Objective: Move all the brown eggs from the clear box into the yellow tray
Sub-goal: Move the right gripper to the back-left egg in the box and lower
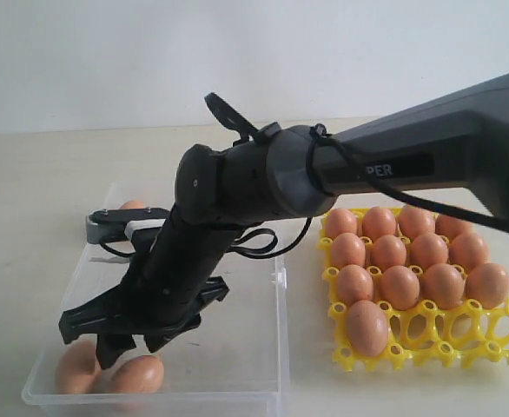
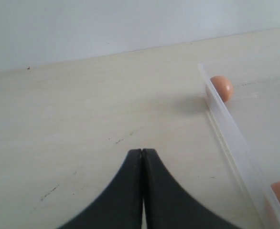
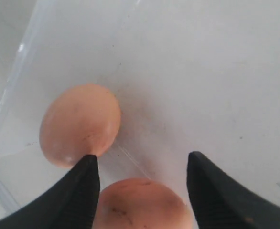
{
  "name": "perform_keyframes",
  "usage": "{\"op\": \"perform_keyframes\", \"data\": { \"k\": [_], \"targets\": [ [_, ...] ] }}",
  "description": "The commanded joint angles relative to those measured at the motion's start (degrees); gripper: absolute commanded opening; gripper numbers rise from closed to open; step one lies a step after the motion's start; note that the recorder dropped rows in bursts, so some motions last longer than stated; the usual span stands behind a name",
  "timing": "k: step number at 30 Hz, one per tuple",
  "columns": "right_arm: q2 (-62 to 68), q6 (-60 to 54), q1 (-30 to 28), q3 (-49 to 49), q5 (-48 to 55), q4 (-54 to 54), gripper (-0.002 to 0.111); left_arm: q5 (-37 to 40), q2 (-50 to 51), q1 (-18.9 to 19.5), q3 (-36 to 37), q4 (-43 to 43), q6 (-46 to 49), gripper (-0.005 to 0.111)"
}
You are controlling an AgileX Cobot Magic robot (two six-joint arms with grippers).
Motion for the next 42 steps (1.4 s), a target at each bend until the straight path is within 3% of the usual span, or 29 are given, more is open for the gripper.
{"op": "perform_keyframes", "data": {
  "k": [1,10,16,24,42],
  "targets": [
    [-3.6,-0.5,-0.3,0.1,-3.9,-3.5,0.054,-0.8,0.0,-0.2,-0.2,-0.1,-0.2,0.000],
    [-5.4,1.2,-3.5,-2.4,-10.8,-12.2,0.054,-0.8,0.0,-0.2,-0.2,-0.1,-0.2,0.000],
    [-2.0,8.6,-7.3,-11.0,-5.1,-15.5,0.054,-0.8,0.0,-0.2,-0.2,-0.1,-0.2,0.000],
    [6.1,11.5,-9.6,-23.4,1.5,-9.5,0.054,-0.8,0.0,-0.2,-0.2,-0.1,-0.2,0.000],
    [18.0,14.1,-10.4,-36.5,2.8,-5.8,0.054,-0.8,0.0,-0.2,-0.2,-0.1,-0.2,0.000]
  ]
}}
